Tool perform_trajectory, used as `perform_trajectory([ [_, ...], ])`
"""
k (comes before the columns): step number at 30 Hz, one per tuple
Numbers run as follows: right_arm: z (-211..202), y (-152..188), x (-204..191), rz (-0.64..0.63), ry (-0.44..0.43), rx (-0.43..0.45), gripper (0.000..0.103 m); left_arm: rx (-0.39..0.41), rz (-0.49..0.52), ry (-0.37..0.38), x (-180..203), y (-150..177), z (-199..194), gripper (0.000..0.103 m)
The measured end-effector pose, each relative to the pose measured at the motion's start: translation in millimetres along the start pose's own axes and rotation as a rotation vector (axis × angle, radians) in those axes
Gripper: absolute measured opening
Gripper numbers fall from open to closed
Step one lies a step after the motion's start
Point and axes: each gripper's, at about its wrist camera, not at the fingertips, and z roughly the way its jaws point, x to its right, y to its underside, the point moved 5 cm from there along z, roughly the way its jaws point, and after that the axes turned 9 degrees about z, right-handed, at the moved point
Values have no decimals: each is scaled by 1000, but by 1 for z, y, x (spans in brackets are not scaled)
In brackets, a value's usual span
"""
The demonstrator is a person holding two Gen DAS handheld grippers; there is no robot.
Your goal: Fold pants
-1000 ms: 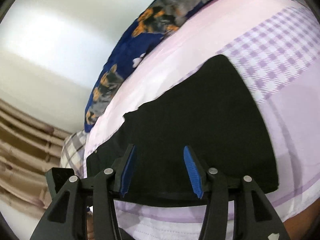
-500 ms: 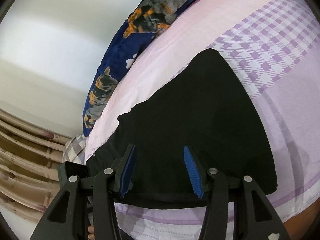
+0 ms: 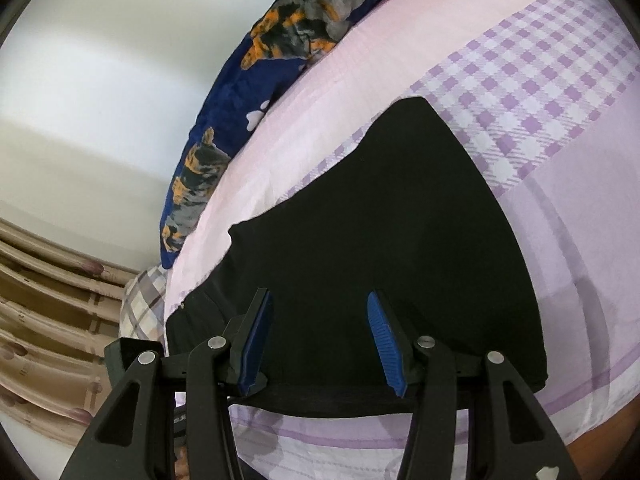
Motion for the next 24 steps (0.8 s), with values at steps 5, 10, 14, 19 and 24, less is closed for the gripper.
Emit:
perform_trajectory([
  [5,3,2,3,-1,27,-4,48,-17,7,-34,0,-3,3,11],
  [10,9,5,3,-23,61,-13,48,14,38,-114,0,-4,-9,20],
  [14,16,10,-1,-44,77,-36,48,106,103,-185,3,-6,-37,27],
  [19,32,21,-12,-97,101,-83,48,275,136,-381,-13,-1,-92,40],
  [24,56,35,-31,-165,109,-139,48,354,10,-424,-55,15,-144,40],
])
